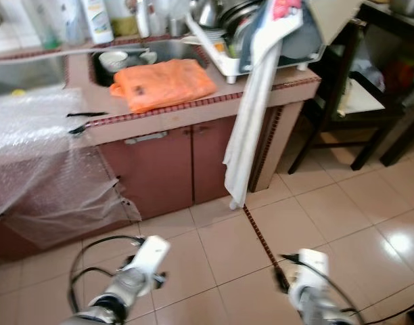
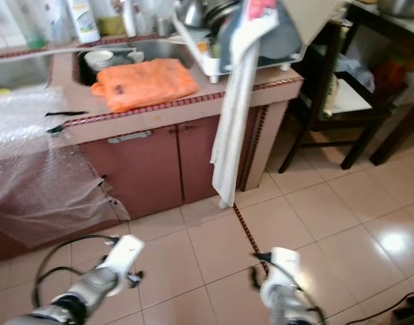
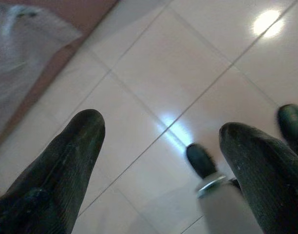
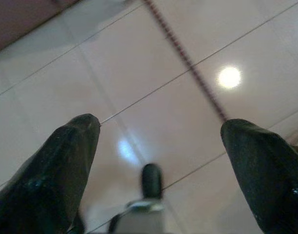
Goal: Kitchen organization
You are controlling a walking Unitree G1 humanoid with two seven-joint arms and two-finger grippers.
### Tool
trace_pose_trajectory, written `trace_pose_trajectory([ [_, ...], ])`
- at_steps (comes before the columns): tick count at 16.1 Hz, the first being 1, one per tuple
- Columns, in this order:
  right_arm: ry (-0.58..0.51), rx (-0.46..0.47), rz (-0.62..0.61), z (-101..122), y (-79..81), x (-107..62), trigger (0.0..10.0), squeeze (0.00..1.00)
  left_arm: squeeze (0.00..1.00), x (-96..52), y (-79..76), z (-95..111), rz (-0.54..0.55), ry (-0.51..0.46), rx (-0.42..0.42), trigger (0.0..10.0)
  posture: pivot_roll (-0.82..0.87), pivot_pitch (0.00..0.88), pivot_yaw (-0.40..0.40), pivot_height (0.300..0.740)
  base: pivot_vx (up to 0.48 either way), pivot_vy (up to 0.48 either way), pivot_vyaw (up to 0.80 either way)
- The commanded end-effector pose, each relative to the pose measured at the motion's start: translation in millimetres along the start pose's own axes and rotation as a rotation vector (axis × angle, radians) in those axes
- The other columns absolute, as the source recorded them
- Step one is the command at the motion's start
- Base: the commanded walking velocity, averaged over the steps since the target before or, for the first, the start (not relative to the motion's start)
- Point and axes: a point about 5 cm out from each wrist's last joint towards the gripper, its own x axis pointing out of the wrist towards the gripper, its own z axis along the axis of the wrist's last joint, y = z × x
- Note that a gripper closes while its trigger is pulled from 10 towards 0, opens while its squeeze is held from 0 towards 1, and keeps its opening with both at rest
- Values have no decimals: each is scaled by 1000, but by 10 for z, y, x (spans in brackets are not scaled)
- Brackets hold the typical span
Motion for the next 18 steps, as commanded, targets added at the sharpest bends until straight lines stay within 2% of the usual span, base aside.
trace_pose_trajectory([
  [1,14,9,-19,-35,-72,-11,10000,0,0,4,-51,-4,-15,-3,-21,10000,-52,105,16,740,0,0,0],
  [4,11,26,-25,-31,-95,-13,10000,0,0,1,-19,-18,3,5,-65,10000,-44,101,9,740,0,0,0],
  [6,-32,11,-30,43,-111,-9,10000,0,0,0,11,-20,21,7,-162,10000,-40,95,1,740,0,0,0],
  [8,-68,-3,-36,123,-125,-4,10000,0,0,-5,56,-45,40,24,-304,10000,-31,88,-6,740,0,0,0],
  [9,-63,-4,-50,126,-156,-6,10000,0,0,-5,44,-58,30,34,-291,10000,-23,85,-10,740,0,0,0],
  [10,-49,-26,-59,103,-185,-10,10000,0,0,-5,16,-82,13,47,-210,10000,-18,80,-13,740,0,0,0],
  [12,-5,-49,-80,-22,-260,-36,10000,0,0,-11,-12,-177,17,82,-157,10000,-12,70,-16,740,0,0,0],
  [16,55,-57,-103,-245,-366,-94,10000,0,0,-10,-14,-167,22,77,-142,10000,-22,63,-10,740,0,0,0],
  [18,71,-48,-112,-318,-407,-118,10000,0,0,-10,-20,-180,24,82,-162,10000,-27,60,-8,740,0,0,0],
])
